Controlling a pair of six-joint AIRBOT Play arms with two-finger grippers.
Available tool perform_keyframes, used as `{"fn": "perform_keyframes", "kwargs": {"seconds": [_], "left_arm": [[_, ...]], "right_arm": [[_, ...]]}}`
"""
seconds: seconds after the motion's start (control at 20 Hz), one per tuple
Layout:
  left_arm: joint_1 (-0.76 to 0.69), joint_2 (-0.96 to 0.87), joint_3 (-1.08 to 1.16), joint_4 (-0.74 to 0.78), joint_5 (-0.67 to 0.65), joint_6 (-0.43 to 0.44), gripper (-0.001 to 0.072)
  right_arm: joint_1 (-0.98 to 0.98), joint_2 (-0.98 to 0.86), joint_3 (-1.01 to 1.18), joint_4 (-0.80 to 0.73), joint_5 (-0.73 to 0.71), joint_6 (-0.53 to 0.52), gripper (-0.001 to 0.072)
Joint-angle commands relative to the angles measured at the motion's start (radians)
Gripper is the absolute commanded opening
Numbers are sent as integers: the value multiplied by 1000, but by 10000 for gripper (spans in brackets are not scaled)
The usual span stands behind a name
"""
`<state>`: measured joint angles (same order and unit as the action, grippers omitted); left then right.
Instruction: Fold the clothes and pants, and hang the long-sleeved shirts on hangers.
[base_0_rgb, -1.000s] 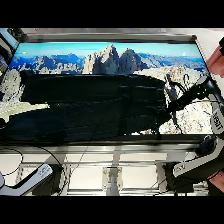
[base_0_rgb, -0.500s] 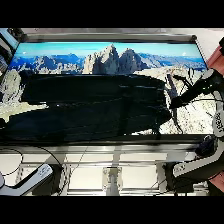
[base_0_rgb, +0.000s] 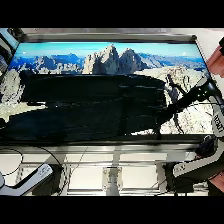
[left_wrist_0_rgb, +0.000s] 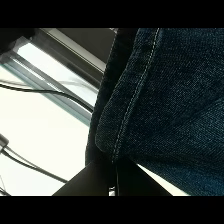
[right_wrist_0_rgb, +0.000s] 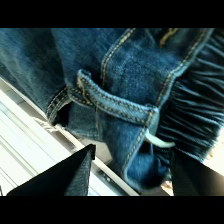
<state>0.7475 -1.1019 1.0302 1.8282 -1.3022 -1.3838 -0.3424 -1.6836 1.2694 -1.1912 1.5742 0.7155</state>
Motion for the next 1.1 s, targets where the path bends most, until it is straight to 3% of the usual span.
{"fn": "perform_keyframes", "kwargs": {"seconds": [0.0, 0.2, 0.4, 0.5, 0.55, 0.7, 0.85, 1.05], "left_arm": [[0, -1, 1, 0, 0, 0, 30], [0, -1, 1, 0, 5, 0, 30], [0, -20, 0, 0, 8, 0, 30], [0, -34, 1, 0, 8, 0, 30], [0, -39, 0, 1, 8, 2, 30], [0, -41, 1, 0, 21, 65, 30], [0, -35, 10, 0, 89, 66, 30], [1, -12, 77, -30, 151, 67, 30]], "right_arm": [[14, 0, -65, 13, -29, -30, 509], [19, 0, -65, -98, 42, 9, 470], [18, 0, -65, -140, 56, 29, 360], [19, 0, -65, -92, 56, 29, 198], [19, 1, -64, -87, 63, 29, 17], [11, 19, -63, -109, 126, 31, 15], [-63, 68, -10, -93, 256, 55, 14], [-256, 190, 105, 1, 270, 87, 13]]}}
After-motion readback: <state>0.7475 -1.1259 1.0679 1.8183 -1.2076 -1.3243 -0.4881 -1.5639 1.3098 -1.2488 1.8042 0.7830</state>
